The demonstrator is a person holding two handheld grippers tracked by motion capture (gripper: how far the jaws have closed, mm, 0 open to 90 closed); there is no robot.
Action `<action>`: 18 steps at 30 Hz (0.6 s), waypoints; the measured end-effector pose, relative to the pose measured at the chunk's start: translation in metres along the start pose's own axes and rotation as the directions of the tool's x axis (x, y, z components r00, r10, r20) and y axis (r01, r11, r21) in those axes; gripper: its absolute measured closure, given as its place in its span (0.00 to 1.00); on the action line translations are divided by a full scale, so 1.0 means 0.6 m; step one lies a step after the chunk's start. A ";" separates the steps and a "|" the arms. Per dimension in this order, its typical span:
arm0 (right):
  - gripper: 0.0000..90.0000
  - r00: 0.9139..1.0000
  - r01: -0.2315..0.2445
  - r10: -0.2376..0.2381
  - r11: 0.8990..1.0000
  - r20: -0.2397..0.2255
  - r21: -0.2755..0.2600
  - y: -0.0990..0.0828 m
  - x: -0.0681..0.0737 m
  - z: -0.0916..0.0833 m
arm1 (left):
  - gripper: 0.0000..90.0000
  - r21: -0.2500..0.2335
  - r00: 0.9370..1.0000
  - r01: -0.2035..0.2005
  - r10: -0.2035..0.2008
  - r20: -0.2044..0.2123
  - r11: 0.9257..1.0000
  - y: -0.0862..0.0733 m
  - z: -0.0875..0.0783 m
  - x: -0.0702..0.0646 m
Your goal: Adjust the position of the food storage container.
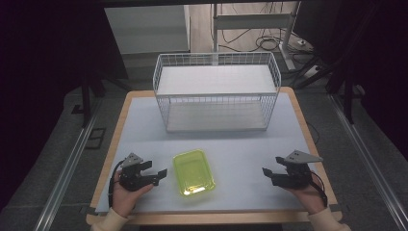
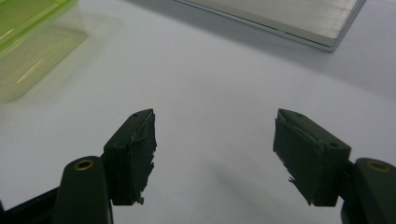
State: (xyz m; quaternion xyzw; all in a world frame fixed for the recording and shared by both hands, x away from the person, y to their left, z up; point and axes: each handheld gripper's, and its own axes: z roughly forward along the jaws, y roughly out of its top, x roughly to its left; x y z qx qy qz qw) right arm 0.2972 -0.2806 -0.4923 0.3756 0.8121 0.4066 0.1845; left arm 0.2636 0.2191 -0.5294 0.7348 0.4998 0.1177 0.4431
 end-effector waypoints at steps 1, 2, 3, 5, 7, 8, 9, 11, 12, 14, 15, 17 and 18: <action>0.34 1.000 0.000 0.000 1.000 0.000 0.000 0.000 0.000 0.000 | 0.24 0.002 1.000 0.000 0.000 -0.001 1.000 0.000 0.001 0.000; 0.34 1.000 0.004 -0.004 1.000 0.000 0.002 0.000 -0.001 0.001 | 0.24 0.003 1.000 -0.001 0.001 -0.002 1.000 0.000 0.001 0.001; 0.34 1.000 0.005 -0.005 1.000 -0.001 0.003 0.000 -0.001 0.001 | 0.24 0.003 1.000 -0.001 0.001 -0.003 1.000 0.000 0.001 0.001; 0.34 1.000 0.003 -0.003 1.000 -0.002 0.004 0.000 -0.001 0.001 | 0.24 0.001 1.000 0.002 -0.002 -0.002 1.000 0.000 0.000 0.001; 0.34 1.000 0.002 -0.002 1.000 -0.005 0.003 0.000 0.000 0.000 | 0.24 -0.001 1.000 0.004 -0.004 0.001 1.000 0.000 -0.001 0.001; 0.35 1.000 0.003 -0.003 1.000 -0.005 0.001 0.000 0.000 -0.001 | 0.24 -0.002 1.000 0.003 -0.003 0.001 1.000 0.000 -0.001 0.001; 0.36 1.000 0.002 -0.002 1.000 -0.012 -0.001 0.001 0.001 -0.002 | 0.24 -0.002 1.000 0.001 -0.001 0.002 1.000 0.000 -0.002 0.000; 0.36 1.000 0.004 -0.004 1.000 -0.013 0.000 0.001 0.002 -0.001 | 0.24 -0.001 1.000 0.000 0.000 0.003 1.000 0.000 -0.002 0.000; 0.37 1.000 0.007 -0.007 1.000 -0.016 0.003 0.001 0.002 -0.001 | 0.24 -0.002 1.000 -0.001 0.001 0.004 1.000 -0.001 -0.003 0.001; 0.39 1.000 0.011 -0.011 1.000 -0.020 0.008 0.001 0.003 0.002 | 0.24 -0.002 1.000 0.000 0.000 0.005 1.000 -0.001 -0.003 0.002; 0.41 1.000 0.013 -0.012 1.000 -0.026 0.012 0.001 0.003 0.002 | 0.24 -0.001 1.000 0.001 -0.001 0.006 1.000 -0.001 -0.003 0.002; 0.47 0.999 0.017 -0.016 1.000 -0.040 0.017 0.002 0.004 0.002 | 0.24 0.001 1.000 -0.002 0.002 0.007 1.000 -0.002 -0.003 0.002; 0.55 0.998 0.028 -0.027 0.999 -0.057 0.018 0.004 0.005 0.002 | 0.24 0.003 1.000 -0.003 0.003 0.006 1.000 -0.002 -0.004 0.001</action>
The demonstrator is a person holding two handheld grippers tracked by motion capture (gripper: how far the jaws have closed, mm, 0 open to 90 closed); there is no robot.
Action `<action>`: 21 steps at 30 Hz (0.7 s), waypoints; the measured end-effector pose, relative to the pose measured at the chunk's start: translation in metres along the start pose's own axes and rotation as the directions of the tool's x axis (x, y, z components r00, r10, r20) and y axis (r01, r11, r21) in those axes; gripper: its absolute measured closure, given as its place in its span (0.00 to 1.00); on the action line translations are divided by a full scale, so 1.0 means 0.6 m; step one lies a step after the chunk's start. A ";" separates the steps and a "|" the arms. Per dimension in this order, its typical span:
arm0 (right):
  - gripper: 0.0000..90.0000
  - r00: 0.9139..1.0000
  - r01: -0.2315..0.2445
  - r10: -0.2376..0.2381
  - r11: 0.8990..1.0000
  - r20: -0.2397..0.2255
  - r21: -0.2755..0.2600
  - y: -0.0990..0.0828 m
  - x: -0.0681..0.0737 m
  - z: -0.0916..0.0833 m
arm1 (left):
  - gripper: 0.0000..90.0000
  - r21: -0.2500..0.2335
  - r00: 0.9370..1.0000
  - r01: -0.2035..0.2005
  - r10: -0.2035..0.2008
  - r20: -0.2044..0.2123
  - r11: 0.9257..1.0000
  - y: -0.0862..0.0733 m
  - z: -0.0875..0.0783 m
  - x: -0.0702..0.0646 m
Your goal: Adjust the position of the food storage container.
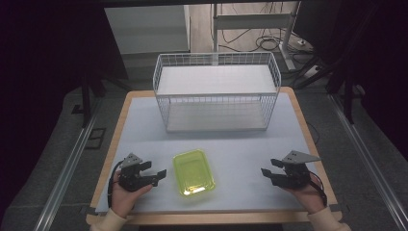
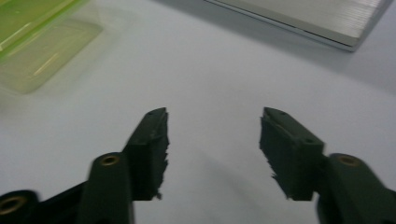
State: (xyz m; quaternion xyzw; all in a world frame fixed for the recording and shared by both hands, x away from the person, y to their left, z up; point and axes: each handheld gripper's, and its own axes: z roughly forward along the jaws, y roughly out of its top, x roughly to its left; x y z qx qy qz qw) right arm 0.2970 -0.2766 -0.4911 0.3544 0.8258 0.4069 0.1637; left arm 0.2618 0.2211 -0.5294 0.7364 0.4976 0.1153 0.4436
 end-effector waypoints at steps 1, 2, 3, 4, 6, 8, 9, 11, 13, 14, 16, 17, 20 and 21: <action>0.55 1.000 0.000 0.000 1.000 0.000 0.000 0.000 0.000 0.000 | 0.24 -0.001 1.000 -0.002 0.002 0.001 1.000 0.000 -0.001 0.000; 0.61 1.000 0.014 -0.014 1.000 -0.011 0.005 0.001 0.003 0.000 | 0.24 0.000 1.000 -0.001 0.001 0.004 1.000 0.000 -0.001 -0.001; 0.61 1.000 0.014 -0.014 1.000 -0.011 0.005 0.001 0.003 0.000 | 0.24 0.000 1.000 -0.001 0.001 0.004 1.000 0.000 -0.001 -0.001; 0.67 1.000 0.022 -0.022 1.000 -0.019 0.012 0.001 0.006 -0.001 | 0.24 0.002 1.000 -0.004 0.004 0.006 1.000 0.001 -0.001 -0.002; 0.68 0.999 0.031 -0.031 0.999 -0.025 0.014 0.000 0.007 -0.002 | 0.24 -0.004 1.000 -0.008 0.008 0.006 1.000 0.003 -0.002 -0.003; 0.68 0.999 0.033 -0.033 0.999 -0.023 0.014 0.001 0.008 -0.004 | 0.24 -0.005 1.000 -0.008 0.008 0.005 1.000 0.003 -0.001 -0.003; 0.67 0.999 0.032 -0.032 0.999 -0.020 0.012 0.000 0.007 -0.005 | 0.24 -0.007 1.000 -0.007 0.007 0.004 1.000 0.004 -0.001 -0.003; 0.66 0.999 0.031 -0.031 0.999 -0.018 0.011 0.000 0.005 -0.005 | 0.25 -0.011 1.000 -0.008 0.008 0.005 1.000 0.004 -0.003 -0.002; 0.63 1.000 0.022 -0.022 1.000 -0.011 0.015 -0.001 0.003 -0.003 | 0.29 -0.018 1.000 0.002 -0.001 0.022 1.000 0.008 -0.008 -0.002; 0.61 1.000 0.021 -0.021 1.000 -0.006 0.017 -0.002 0.002 -0.001 | 0.33 -0.027 0.999 0.006 -0.006 0.034 1.000 0.010 -0.012 -0.003; 0.59 1.000 0.016 -0.016 1.000 0.000 0.021 -0.003 0.001 0.000 | 0.43 -0.033 0.998 0.000 0.002 0.060 0.999 0.016 -0.019 -0.007; 0.58 1.000 0.013 -0.013 1.000 0.001 0.020 -0.003 0.000 0.000 | 0.48 -0.033 0.997 -0.007 0.010 0.071 0.999 0.018 -0.020 -0.009; 0.57 1.000 0.007 -0.007 1.000 0.002 0.017 -0.002 0.000 -0.001 | 0.60 -0.031 0.996 -0.040 0.042 0.074 0.999 0.025 -0.024 -0.021; 0.56 1.000 0.006 -0.006 1.000 0.003 0.016 -0.002 0.000 -0.001 | 0.65 -0.030 0.995 -0.051 0.053 0.079 0.998 0.027 -0.025 -0.024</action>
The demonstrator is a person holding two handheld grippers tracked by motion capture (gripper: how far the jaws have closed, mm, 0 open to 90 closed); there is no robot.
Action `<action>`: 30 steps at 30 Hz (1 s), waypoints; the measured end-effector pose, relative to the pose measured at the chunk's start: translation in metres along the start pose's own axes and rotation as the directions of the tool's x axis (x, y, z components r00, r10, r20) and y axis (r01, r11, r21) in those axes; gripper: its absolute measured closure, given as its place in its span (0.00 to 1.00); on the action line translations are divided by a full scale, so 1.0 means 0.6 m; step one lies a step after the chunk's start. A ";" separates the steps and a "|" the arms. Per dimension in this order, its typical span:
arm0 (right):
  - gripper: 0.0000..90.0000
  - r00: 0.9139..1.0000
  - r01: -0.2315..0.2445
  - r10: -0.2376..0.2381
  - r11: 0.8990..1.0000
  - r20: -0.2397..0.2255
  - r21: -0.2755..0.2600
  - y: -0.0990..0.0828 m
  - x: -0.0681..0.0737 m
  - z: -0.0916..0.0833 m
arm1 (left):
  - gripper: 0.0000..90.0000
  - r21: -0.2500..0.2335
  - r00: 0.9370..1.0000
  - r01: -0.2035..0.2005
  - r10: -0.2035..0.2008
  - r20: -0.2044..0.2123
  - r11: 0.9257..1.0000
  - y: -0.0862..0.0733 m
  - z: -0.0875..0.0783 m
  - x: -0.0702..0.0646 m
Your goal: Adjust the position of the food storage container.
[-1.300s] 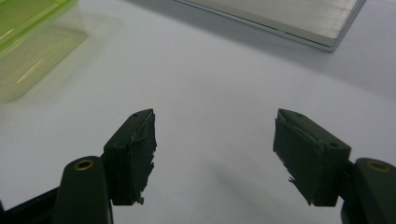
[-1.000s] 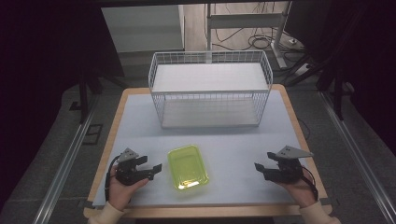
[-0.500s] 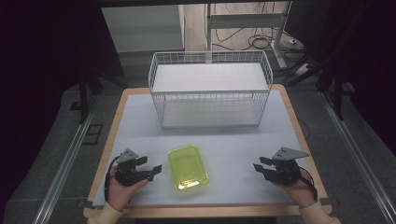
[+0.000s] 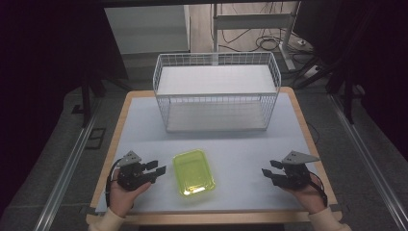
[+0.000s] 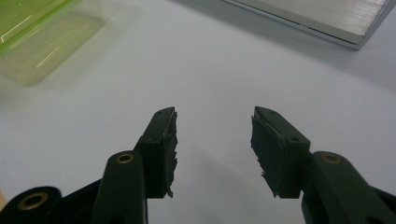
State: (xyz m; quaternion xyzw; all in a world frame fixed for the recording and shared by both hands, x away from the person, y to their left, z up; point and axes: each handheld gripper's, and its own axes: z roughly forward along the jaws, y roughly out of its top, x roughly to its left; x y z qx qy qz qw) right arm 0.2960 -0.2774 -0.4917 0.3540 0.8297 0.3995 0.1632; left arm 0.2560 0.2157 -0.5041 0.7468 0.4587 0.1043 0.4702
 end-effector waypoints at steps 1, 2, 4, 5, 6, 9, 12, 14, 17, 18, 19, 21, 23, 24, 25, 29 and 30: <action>0.55 1.000 -0.002 0.002 1.000 0.000 -0.001 0.000 0.000 0.000 | 0.71 0.002 1.000 -0.005 0.005 0.008 1.000 0.003 -0.002 -0.003; 0.55 1.000 -0.004 0.004 1.000 0.001 -0.001 0.000 0.000 -0.001 | 0.78 0.003 1.000 -0.009 0.009 0.021 1.000 0.007 -0.004 -0.007; 0.53 1.000 -0.007 0.007 1.000 0.003 -0.001 0.000 0.000 0.000 | 0.88 0.006 0.999 -0.022 0.021 0.045 1.000 0.018 -0.005 -0.017; 0.53 1.000 -0.009 0.009 1.000 0.003 0.000 0.000 -0.001 0.000 | 0.92 0.010 0.998 -0.038 0.037 0.058 0.999 0.025 -0.005 -0.025; 0.52 1.000 -0.011 0.011 1.000 0.004 0.002 0.000 -0.001 0.001 | 0.96 0.014 0.997 -0.047 0.046 0.068 0.999 0.029 -0.003 -0.031; 0.51 1.000 -0.013 0.013 1.000 0.005 0.005 -0.001 -0.002 0.003 | 1.00 0.028 0.991 -0.085 0.081 0.107 0.996 0.046 0.008 -0.057; 0.50 1.000 -0.015 0.015 1.000 0.004 0.007 -0.002 -0.002 0.004 | 1.00 0.045 0.983 -0.108 0.100 0.156 0.993 0.063 0.028 -0.083; 0.49 1.000 -0.018 0.018 1.000 0.004 0.008 -0.002 -0.002 0.004 | 1.00 0.060 0.975 -0.143 0.130 0.181 0.988 0.075 0.045 -0.102; 0.47 1.000 -0.025 0.025 1.000 0.009 0.010 -0.002 -0.003 0.003 | 1.00 0.081 0.962 -0.184 0.162 0.220 0.980 0.088 0.071 -0.134; 0.46 1.000 -0.027 0.027 1.000 0.010 0.009 -0.003 -0.004 0.004 | 1.00 0.091 0.958 -0.195 0.170 0.230 0.977 0.091 0.079 -0.144; 0.44 0.999 -0.029 0.029 1.000 0.014 0.009 -0.003 -0.004 0.004 | 1.00 0.111 0.949 -0.225 0.192 0.252 0.968 0.097 0.094 -0.162; 0.43 0.999 -0.032 0.031 0.999 0.014 0.007 -0.003 -0.005 0.003 | 1.00 0.119 0.944 -0.241 0.204 0.261 0.963 0.099 0.102 -0.170; 0.42 0.999 -0.034 0.034 0.999 0.017 0.004 -0.003 -0.006 0.003 | 1.00 0.137 0.938 -0.258 0.214 0.274 0.956 0.101 0.115 -0.182; 0.42 0.999 -0.034 0.034 0.999 0.017 0.004 -0.003 -0.006 0.003 | 1.00 0.145 0.935 -0.267 0.219 0.280 0.953 0.102 0.121 -0.187; 0.41 0.999 -0.035 0.035 0.999 0.018 0.003 -0.003 -0.007 0.002 | 1.00 0.151 0.933 -0.271 0.220 0.286 0.951 0.103 0.126 -0.190; 0.40 0.999 -0.038 0.038 0.999 0.020 0.002 -0.003 -0.007 0.002 | 1.00 0.178 0.932 -0.273 0.214 0.293 0.945 0.105 0.143 -0.200; 0.40 0.999 -0.038 0.038 0.999 0.020 0.002 -0.003 -0.007 0.002 | 1.00 0.178 0.932 -0.273 0.214 0.293 0.945 0.105 0.143 -0.200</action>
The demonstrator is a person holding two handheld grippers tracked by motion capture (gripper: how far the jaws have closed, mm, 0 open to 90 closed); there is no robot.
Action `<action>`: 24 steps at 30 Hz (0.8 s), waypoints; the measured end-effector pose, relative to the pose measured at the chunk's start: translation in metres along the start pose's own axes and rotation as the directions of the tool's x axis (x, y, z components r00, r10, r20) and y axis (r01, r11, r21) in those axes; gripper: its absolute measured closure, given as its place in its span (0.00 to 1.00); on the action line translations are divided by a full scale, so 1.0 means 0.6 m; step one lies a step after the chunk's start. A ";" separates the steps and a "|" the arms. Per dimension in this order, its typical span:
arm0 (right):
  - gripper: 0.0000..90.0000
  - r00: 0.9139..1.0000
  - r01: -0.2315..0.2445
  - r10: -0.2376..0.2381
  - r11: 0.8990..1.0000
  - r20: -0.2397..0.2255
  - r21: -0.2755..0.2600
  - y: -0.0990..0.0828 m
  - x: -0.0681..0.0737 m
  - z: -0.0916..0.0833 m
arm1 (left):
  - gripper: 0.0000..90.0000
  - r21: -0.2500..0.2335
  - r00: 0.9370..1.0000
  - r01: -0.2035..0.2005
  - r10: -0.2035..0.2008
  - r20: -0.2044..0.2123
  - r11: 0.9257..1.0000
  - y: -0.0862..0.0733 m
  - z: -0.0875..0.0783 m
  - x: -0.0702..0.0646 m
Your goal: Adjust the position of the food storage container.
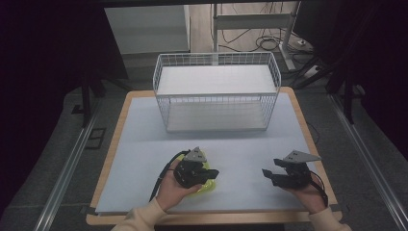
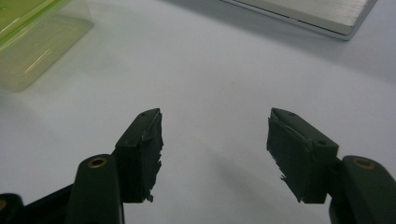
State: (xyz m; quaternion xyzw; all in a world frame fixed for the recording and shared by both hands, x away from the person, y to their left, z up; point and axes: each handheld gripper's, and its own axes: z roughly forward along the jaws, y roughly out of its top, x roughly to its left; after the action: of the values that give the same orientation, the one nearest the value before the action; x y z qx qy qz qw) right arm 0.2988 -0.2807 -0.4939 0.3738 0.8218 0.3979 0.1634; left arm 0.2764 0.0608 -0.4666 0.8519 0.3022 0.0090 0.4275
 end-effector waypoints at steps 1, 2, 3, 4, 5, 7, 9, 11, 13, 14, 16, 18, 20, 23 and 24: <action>0.40 1.000 0.000 0.000 1.000 0.000 0.000 0.000 0.000 0.000 | 1.00 0.011 1.000 -0.002 0.002 0.000 1.000 0.001 0.003 0.000; 0.40 1.000 0.000 0.000 1.000 0.000 0.001 0.000 0.000 0.000 | 1.00 0.017 1.000 -0.001 0.001 0.000 1.000 0.001 0.005 -0.001; 0.40 1.000 0.001 -0.001 1.000 0.000 0.003 0.000 0.000 0.001 | 1.00 0.035 1.000 -0.001 0.001 0.001 0.999 0.001 0.012 -0.001; 0.40 1.000 0.001 -0.001 1.000 0.000 0.003 0.000 0.000 0.001 | 1.00 0.035 1.000 -0.001 0.001 0.001 0.999 0.001 0.012 -0.001; 0.39 1.000 0.001 -0.001 1.000 0.002 0.006 -0.001 0.000 0.002 | 1.00 0.040 1.000 0.000 0.000 0.001 0.999 0.000 0.015 -0.002; 0.39 1.000 0.001 -0.001 1.000 0.002 0.007 -0.001 -0.001 0.002 | 1.00 0.058 1.000 0.000 0.000 0.000 0.998 -0.001 0.021 -0.002; 0.39 1.000 0.000 0.000 1.000 0.002 0.007 -0.001 -0.001 0.003 | 1.00 0.070 1.000 0.003 -0.003 0.000 0.998 -0.001 0.026 -0.001; 0.39 1.000 -0.001 0.001 1.000 0.002 0.005 -0.001 -0.001 0.002 | 1.00 0.077 1.000 0.006 -0.005 -0.003 0.997 0.000 0.030 -0.002; 0.39 1.000 0.000 0.000 1.000 0.002 0.005 -0.001 -0.001 0.002 | 1.00 0.091 1.000 0.004 -0.004 -0.004 0.996 0.001 0.035 -0.003; 0.39 1.000 0.000 0.000 1.000 0.001 0.005 -0.001 0.000 0.001 | 1.00 0.096 1.000 0.004 -0.003 -0.007 0.995 0.002 0.037 -0.003; 0.39 1.000 0.000 0.000 1.000 -0.001 0.002 0.000 0.000 0.001 | 1.00 0.110 1.000 0.003 -0.001 -0.014 0.994 0.001 0.042 -0.003; 0.39 1.000 0.003 -0.003 1.000 0.000 0.001 0.000 0.000 0.000 | 1.00 0.121 1.000 0.003 0.000 -0.019 0.993 -0.001 0.045 -0.001; 0.39 1.000 0.000 0.000 1.000 0.000 0.001 -0.001 -0.001 0.001 | 1.00 0.130 1.000 0.007 -0.004 -0.026 0.991 -0.002 0.046 0.001; 0.39 1.000 0.002 -0.002 1.000 0.001 0.003 -0.001 -0.001 0.001 | 1.00 0.141 1.000 0.008 -0.004 -0.030 0.990 -0.003 0.048 0.002; 0.39 1.000 0.004 -0.004 1.000 0.000 0.001 -0.001 -0.001 0.001 | 1.00 0.145 1.000 0.009 -0.005 -0.029 0.989 -0.003 0.048 0.002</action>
State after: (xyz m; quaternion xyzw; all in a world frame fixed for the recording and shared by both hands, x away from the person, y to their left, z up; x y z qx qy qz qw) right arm 0.2993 -0.2812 -0.4946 0.3722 0.8228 0.3971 0.1639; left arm 0.2844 0.0414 -0.4866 0.8795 0.3111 -0.0027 0.3600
